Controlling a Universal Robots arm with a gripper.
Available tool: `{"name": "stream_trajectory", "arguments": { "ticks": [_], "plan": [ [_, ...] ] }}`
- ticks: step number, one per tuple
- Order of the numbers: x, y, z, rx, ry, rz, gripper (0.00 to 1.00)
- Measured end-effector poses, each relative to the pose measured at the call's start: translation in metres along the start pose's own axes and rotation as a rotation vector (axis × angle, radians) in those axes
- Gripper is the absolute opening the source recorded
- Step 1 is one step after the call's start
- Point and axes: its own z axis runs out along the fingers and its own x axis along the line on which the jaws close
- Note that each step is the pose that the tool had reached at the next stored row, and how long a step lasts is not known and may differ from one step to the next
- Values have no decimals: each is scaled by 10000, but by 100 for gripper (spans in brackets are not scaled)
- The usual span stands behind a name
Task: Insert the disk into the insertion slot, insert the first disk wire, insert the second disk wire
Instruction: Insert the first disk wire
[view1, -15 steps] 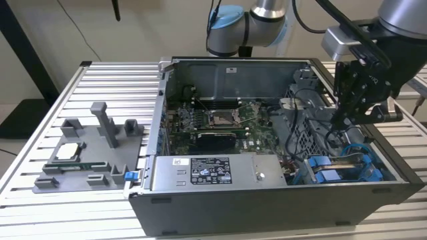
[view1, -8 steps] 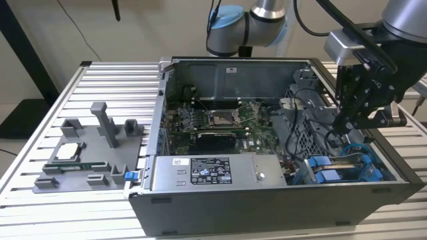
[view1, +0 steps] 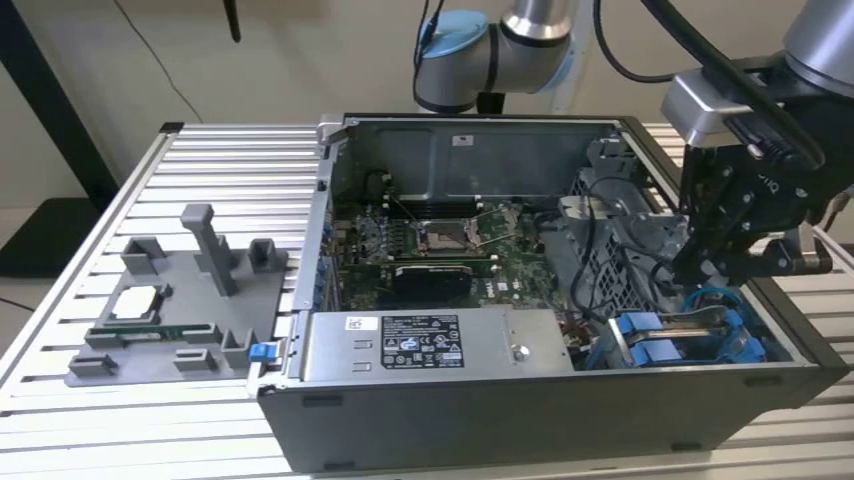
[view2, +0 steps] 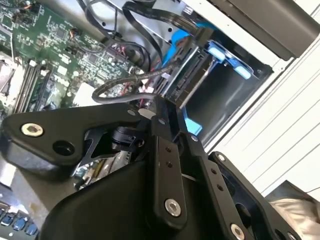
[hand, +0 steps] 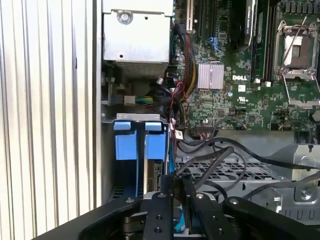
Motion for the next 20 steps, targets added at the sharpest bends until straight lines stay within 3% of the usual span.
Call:
{"name": "stream_trajectory", "arguments": {
  "ticks": [12, 20],
  "plan": [
    [362, -4, -15, -114, 7, 10, 0],
    [527, -6, -15, -194, 31, 16, 0]
  ]
}}
